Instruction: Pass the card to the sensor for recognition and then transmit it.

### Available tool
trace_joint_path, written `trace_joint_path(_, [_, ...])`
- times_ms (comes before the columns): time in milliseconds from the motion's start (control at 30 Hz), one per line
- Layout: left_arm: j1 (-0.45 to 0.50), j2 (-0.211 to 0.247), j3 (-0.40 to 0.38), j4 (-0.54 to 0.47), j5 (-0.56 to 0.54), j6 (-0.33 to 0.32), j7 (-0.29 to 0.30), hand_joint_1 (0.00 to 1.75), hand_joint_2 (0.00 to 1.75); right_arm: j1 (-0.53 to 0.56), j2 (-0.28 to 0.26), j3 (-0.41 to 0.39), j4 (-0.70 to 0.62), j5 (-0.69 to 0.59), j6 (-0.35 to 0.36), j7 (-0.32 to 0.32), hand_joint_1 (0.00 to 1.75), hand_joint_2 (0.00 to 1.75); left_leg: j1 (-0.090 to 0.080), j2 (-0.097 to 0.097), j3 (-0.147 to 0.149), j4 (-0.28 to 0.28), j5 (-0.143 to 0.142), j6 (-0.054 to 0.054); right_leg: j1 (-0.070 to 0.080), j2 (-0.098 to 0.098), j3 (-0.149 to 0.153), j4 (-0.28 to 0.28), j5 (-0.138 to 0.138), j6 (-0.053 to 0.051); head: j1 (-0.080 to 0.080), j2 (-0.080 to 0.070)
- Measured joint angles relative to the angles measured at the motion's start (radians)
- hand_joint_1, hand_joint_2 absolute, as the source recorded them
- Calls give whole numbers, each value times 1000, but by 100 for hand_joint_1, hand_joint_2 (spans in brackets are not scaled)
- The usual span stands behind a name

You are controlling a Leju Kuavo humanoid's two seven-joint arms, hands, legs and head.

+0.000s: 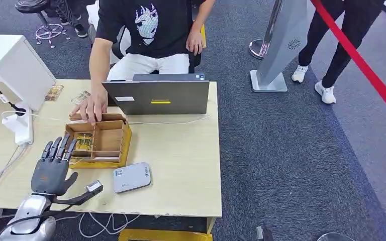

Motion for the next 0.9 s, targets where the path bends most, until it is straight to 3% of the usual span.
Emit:
trace_joint_path(567, [-2, 11, 0, 1, 15, -4, 8, 0, 175, 0, 0, 1, 0, -4, 0, 0, 0, 175, 0, 0, 0, 0, 0, 0, 0, 0, 0, 0, 0, 0, 0, 0])
trace_joint_path(600, [-2, 11, 0, 1, 15, -4, 8, 19, 175, 0, 0, 1, 0, -4, 0, 0, 0, 175, 0, 0, 0, 0, 0, 0, 0, 0, 0, 0, 0, 0, 0, 0])
trace_joint_path(633, [-2, 11, 0, 1, 15, -4, 8, 154, 175, 0, 0, 1, 0, -4, 0, 0, 0, 175, 0, 0, 0, 0, 0, 0, 0, 0, 0, 0, 0, 0, 0, 0])
trace_joint_path(667, [-3, 11, 0, 1, 15, -5, 8, 175, 175, 0, 0, 1, 0, -4, 0, 0, 0, 175, 0, 0, 0, 0, 0, 0, 0, 0, 0, 0, 0, 0, 0, 0])
trace_joint_path(900, [-6, 11, 0, 2, 14, -6, 4, 175, 175, 0, 0, 2, 0, -4, 0, 0, 0, 175, 0, 0, 0, 0, 0, 0, 0, 0, 0, 0, 0, 0, 0, 0])
